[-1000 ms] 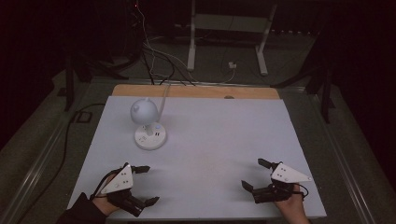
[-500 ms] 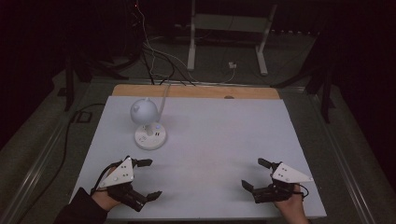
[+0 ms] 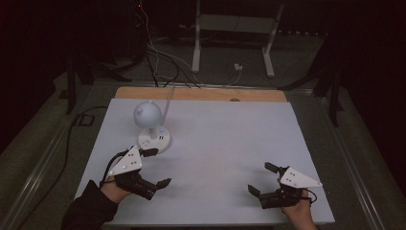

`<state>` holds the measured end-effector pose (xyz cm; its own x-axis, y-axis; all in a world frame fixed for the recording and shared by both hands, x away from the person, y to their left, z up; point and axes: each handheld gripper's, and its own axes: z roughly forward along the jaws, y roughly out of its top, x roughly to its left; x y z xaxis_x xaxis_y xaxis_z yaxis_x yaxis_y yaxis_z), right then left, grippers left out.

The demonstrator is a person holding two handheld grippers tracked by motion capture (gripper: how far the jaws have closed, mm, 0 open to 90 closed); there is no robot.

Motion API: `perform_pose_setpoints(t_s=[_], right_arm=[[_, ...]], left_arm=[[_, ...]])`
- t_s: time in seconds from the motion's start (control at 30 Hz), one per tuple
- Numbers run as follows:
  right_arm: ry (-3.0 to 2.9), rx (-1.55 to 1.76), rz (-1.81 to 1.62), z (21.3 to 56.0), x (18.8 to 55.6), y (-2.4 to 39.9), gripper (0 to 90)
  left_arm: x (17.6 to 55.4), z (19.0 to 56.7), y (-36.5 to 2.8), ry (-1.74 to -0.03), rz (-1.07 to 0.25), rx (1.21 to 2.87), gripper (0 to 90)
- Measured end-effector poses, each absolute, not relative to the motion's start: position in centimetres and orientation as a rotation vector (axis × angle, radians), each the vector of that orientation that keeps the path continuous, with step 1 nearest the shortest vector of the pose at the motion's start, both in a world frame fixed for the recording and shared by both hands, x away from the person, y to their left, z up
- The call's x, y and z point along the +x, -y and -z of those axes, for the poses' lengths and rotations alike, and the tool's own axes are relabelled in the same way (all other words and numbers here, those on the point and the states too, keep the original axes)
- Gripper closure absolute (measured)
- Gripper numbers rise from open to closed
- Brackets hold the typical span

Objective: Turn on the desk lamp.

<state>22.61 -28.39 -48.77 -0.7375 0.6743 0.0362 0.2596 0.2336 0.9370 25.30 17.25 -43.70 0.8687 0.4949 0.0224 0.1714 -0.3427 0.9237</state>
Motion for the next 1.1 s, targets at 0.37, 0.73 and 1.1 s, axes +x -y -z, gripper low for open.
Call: perform_pose_setpoints(t_s=[0.37,0.73,1.1], right_arm=[[-2.135,0.86,-1.518,48.7,22.5,28.5,0.0],[-2.14,0.856,-1.521,48.7,22.5,28.5,0.0],[-2.141,0.862,-1.531,48.8,22.6,28.7,0.0]], left_arm=[[27.3,44.1,-16.9,-0.636,-0.442,1.868,0.2],[27.9,45.2,-15.7,-0.799,-0.561,1.817,0.3],[28.3,46.1,-14.4,-0.918,-0.668,1.779,0.3]])
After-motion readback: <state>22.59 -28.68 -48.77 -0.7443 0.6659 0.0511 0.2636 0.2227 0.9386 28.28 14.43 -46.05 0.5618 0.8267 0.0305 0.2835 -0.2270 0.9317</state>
